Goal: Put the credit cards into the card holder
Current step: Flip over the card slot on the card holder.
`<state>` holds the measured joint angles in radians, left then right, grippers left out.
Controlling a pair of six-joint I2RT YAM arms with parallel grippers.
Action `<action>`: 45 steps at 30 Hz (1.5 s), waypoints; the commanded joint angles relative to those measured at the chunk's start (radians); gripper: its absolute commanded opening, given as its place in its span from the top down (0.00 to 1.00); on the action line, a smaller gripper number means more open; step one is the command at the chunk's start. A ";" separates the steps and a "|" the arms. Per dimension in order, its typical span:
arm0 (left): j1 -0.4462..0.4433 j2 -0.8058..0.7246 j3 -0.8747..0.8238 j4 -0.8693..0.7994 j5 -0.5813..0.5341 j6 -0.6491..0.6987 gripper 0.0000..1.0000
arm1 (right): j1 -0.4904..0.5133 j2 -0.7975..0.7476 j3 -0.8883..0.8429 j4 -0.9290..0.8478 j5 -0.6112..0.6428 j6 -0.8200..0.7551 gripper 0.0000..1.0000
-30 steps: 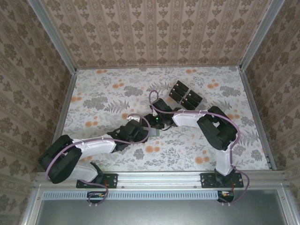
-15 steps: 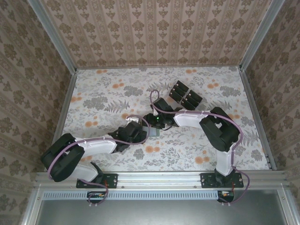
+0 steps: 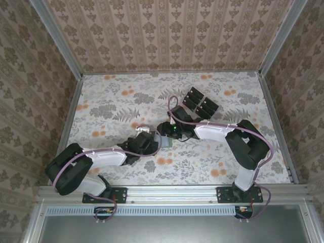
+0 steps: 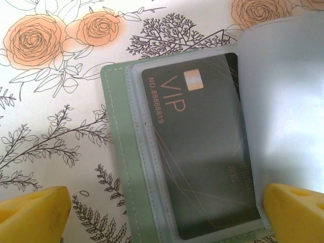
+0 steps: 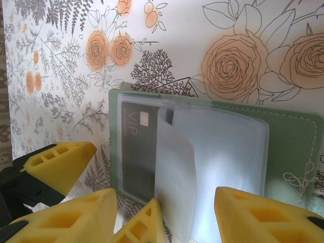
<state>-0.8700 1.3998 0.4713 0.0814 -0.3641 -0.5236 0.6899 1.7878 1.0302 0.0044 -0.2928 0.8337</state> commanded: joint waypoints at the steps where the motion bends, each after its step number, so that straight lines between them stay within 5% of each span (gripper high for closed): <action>1: -0.002 0.013 -0.014 -0.001 -0.020 -0.012 0.00 | 0.000 0.027 -0.007 0.036 -0.001 0.022 0.45; 20: 0.006 -0.069 -0.022 -0.027 -0.021 -0.006 0.00 | 0.043 0.122 0.116 0.020 -0.050 0.022 0.47; 36: 0.102 -0.684 -0.133 -0.307 -0.099 -0.106 0.00 | 0.127 0.299 0.356 -0.086 -0.015 0.007 0.46; 45: 0.160 -0.722 -0.145 -0.340 -0.039 -0.112 0.00 | 0.127 0.293 0.419 -0.098 -0.046 -0.040 0.46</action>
<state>-0.7208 0.6769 0.3397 -0.2302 -0.4274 -0.6147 0.8181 2.1151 1.4109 -0.0387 -0.3256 0.8322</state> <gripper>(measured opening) 0.997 0.535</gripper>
